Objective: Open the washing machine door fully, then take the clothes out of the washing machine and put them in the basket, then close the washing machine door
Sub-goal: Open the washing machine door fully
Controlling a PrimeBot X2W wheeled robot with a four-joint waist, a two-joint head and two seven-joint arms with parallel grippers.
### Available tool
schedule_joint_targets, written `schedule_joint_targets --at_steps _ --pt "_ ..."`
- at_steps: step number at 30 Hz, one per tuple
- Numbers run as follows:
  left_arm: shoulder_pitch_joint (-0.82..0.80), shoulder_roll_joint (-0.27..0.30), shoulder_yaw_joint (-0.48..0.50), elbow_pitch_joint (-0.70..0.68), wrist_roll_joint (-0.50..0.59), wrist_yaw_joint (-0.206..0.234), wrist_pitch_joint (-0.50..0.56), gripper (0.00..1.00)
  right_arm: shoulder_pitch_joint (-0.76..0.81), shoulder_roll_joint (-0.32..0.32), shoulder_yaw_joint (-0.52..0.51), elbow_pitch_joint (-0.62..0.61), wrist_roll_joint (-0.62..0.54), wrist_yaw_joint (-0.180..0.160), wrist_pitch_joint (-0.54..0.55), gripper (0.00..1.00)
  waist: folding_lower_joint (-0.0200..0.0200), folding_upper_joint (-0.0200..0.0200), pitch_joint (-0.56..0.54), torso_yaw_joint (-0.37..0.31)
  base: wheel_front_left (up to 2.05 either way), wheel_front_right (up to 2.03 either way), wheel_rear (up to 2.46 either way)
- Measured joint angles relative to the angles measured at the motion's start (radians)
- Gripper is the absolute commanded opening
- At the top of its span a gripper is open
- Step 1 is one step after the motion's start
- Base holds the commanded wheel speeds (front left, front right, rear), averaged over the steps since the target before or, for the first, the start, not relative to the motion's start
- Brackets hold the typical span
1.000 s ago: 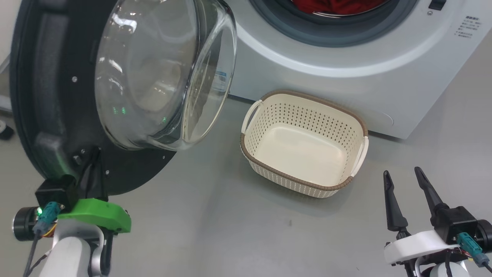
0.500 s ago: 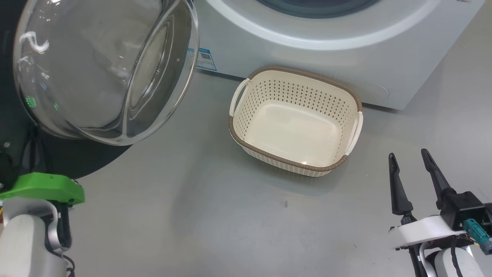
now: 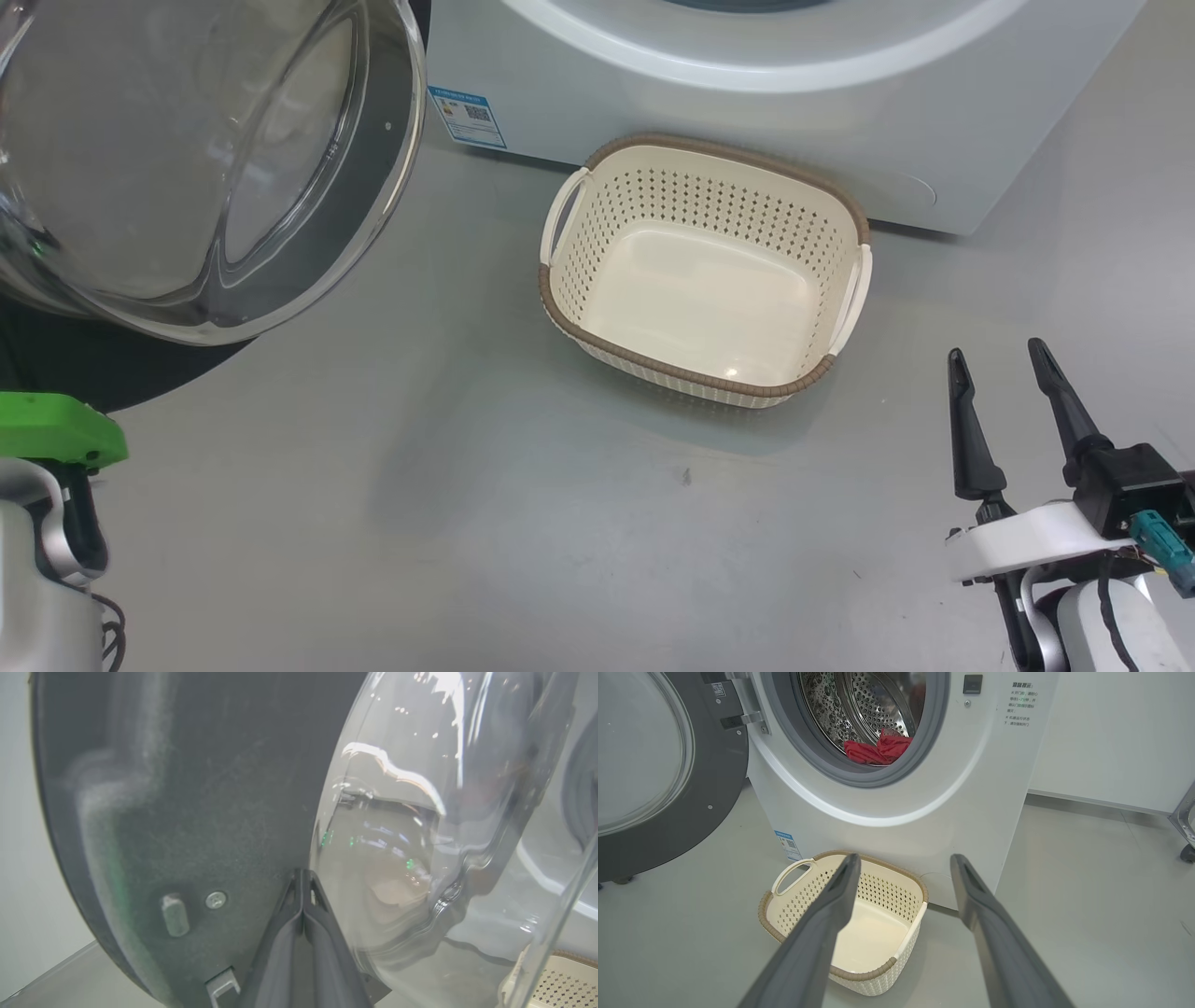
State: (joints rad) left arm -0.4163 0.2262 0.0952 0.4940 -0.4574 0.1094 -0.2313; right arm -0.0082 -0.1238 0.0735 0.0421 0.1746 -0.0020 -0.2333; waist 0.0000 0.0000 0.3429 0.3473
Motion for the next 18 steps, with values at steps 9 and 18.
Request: schedule_joint_targets --at_steps 9,18 --pt "-0.004 -0.01 0.013 0.028 0.0 0.0 -0.011 0.0 -0.005 0.002 -0.001 0.022 0.0 0.0 -0.001 1.0 0.0 0.0 -0.016 -0.009 0.0 0.0 0.0" --pt "0.065 -0.058 0.016 -0.012 0.018 0.001 -0.021 0.0 -0.005 0.007 -0.007 0.055 0.007 0.0 -0.002 1.0 0.0 0.0 -0.05 -0.013 0.0 0.0 0.0"
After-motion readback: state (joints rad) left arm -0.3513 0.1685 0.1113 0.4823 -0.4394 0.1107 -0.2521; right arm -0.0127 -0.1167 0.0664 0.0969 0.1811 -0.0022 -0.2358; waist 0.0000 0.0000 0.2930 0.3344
